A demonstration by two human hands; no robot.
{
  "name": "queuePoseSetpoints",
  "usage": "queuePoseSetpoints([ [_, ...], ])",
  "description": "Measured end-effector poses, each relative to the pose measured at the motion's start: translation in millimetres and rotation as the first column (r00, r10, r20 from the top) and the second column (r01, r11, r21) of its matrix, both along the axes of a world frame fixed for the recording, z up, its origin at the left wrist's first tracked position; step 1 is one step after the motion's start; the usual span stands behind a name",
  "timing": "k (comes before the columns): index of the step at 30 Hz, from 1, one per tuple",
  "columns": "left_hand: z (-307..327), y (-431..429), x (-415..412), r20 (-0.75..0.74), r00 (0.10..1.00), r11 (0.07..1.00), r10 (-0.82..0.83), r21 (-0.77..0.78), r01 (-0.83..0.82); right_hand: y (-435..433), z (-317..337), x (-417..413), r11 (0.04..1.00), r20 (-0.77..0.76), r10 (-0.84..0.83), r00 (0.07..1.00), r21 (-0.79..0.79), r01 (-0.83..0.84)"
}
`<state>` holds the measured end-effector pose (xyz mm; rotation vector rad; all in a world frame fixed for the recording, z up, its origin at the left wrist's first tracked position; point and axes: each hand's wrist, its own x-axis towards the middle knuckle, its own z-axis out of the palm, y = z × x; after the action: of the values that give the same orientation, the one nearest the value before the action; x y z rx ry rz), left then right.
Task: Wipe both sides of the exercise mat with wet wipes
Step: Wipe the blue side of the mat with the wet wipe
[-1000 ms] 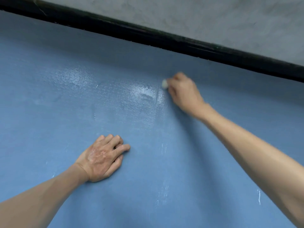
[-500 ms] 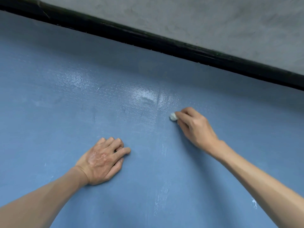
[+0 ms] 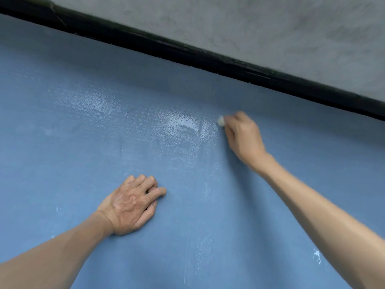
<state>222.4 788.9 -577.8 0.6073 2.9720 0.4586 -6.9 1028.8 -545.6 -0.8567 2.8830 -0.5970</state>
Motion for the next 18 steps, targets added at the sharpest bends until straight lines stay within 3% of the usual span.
queuePoseSetpoints([
  [4, -0.6, 0.6, 0.9, 0.021, 1.0, 1.0, 0.007, -0.003, -0.006, 33.6, 8.2, 94.5, 0.993, 0.131, 0.116, 0.985, -0.039, -0.112],
  [9, -0.5, 1.1, 0.1, 0.003, 1.0, 1.0, 0.002, -0.005, -0.002, 20.6, 0.9, 49.1, 0.996, 0.063, 0.057, 0.996, 0.062, -0.061],
  [13, -0.7, 1.7, 0.7, -0.006, 1.0, 1.0, 0.004, -0.003, -0.004, -4.4, 1.2, 18.5, 0.999, -0.016, -0.042, 0.999, -0.035, 0.041],
  [18, 0.5, 1.2, 0.2, -0.008, 1.0, 1.0, 0.011, 0.0, -0.011, 8.7, 0.0, 94.0, 0.997, 0.028, -0.003, 1.0, -0.08, 0.006],
])
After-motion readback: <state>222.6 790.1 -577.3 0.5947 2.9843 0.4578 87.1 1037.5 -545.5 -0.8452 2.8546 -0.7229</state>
